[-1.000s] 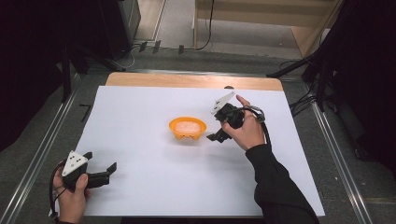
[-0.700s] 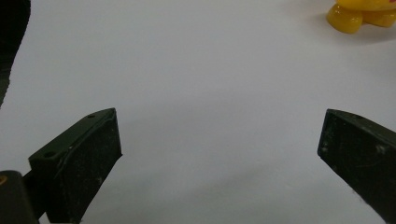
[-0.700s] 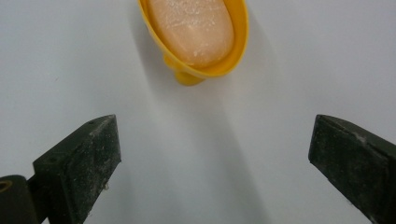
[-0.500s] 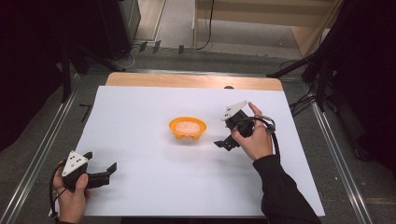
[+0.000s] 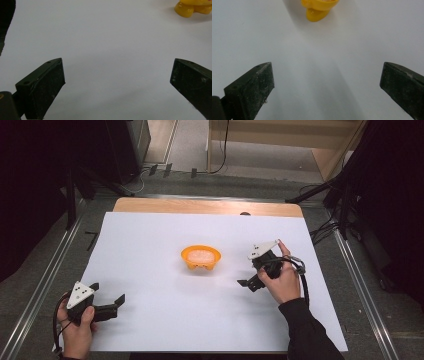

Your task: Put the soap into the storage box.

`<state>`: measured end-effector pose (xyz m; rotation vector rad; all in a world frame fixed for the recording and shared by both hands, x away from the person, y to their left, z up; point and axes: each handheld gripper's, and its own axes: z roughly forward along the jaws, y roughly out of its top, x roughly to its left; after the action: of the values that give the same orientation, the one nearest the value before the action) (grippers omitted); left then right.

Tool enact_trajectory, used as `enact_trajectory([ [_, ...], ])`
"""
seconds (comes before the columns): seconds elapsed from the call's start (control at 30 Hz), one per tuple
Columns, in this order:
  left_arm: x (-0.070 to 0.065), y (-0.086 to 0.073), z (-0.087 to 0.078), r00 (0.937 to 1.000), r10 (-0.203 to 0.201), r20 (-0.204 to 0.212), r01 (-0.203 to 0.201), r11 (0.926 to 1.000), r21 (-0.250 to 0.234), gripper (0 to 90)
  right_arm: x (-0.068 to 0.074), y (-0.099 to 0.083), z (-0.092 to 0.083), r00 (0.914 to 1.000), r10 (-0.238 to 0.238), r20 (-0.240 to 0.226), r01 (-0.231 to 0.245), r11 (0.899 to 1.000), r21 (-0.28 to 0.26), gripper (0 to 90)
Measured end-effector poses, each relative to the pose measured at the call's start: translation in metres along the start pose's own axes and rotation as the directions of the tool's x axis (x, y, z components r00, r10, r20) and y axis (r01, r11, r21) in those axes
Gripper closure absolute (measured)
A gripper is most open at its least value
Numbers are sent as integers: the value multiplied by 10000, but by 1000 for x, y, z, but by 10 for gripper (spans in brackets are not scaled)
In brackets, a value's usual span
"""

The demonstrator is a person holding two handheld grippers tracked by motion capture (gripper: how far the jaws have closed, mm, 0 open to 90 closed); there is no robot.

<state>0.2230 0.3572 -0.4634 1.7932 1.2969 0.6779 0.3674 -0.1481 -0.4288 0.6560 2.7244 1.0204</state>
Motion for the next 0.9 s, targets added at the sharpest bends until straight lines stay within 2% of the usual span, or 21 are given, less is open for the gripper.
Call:
enact_trajectory([
  [0.27, 0, 0, 0, 10000, 3, -14, -3, 10000, 8, 0, 2, -32, -5, 9986, 454, 257, -449, 9988, -192, 0],
  [0.33, 0, 0, 0, 10000, 19, -38, -19, 10000, 31, 0, 3, -36, -7, 9982, 542, 264, -537, 9984, -199, 0],
  [0.37, 0, 0, 0, 10000, 18, -39, -18, 10000, 33, 0, 3, -39, -8, 9976, 532, 434, -521, 9983, -263, 0],
  [0.43, 0, 0, 0, 10000, 11, -41, -11, 10000, 28, 0, 3, -49, -12, 9967, 644, 493, -630, 9976, -298, 0],
  [0.9, 0, 0, 0, 10000, 68, -54, -68, 10000, 59, 0, 8, -81, -27, 9881, 1216, 943, -1143, 9903, -793, 0],
])
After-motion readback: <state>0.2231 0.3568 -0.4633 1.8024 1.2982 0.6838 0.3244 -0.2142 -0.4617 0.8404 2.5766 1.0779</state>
